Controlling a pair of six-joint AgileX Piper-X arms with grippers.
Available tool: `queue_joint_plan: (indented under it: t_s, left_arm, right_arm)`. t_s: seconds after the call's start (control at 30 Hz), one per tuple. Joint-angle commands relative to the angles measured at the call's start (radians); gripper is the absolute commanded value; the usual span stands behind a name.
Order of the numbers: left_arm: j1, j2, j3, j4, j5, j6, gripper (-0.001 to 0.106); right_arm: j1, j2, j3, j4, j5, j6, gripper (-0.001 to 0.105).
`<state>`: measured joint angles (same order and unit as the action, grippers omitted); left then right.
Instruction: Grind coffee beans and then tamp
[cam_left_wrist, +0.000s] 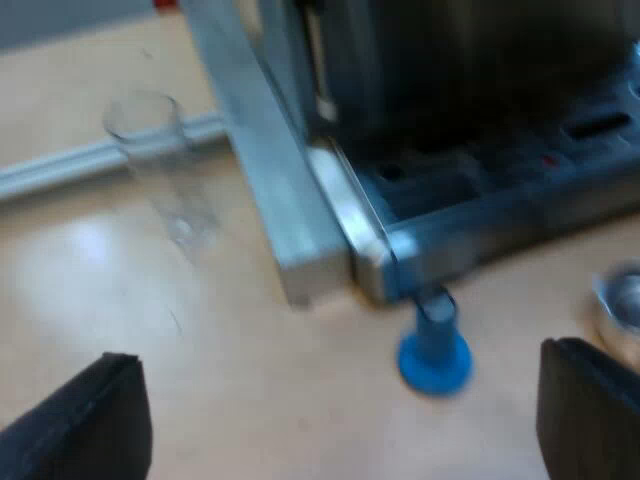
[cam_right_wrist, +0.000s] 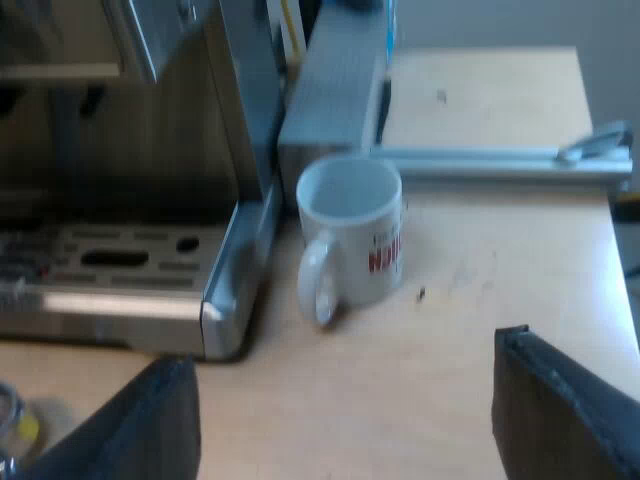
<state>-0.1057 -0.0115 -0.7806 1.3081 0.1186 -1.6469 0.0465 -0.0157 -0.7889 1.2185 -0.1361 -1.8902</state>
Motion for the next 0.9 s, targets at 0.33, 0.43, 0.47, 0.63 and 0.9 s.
queue_joint_plan:
  t_s: [0.33, 0.43, 0.47, 0.63, 0.9]
  left_arm:
    - [0.001, -0.140, 0.172, -0.302, -0.041, -0.032, 0.079]
    - [0.001, -0.140, 0.220, -0.309, -0.041, -0.032, 0.079]
    - [0.001, -0.140, 0.234, -0.310, -0.041, -0.032, 0.079]
    - [0.001, -0.138, 0.290, -0.335, -0.039, -0.032, 0.079]
    - [0.001, -0.138, 0.296, -0.345, -0.039, -0.032, 0.079]
  right_arm:
    - [-0.004, -0.037, 0.119, -0.119, -0.005, -0.006, 0.063]
    - [-0.004, -0.037, 0.158, -0.117, -0.005, -0.006, 0.063]
    - [-0.004, -0.037, 0.169, -0.117, -0.005, -0.006, 0.063]
    - [-0.004, -0.037, 0.226, -0.117, -0.005, -0.006, 0.063]
    - [-0.004, -0.037, 0.236, -0.131, -0.005, -0.004, 0.063]
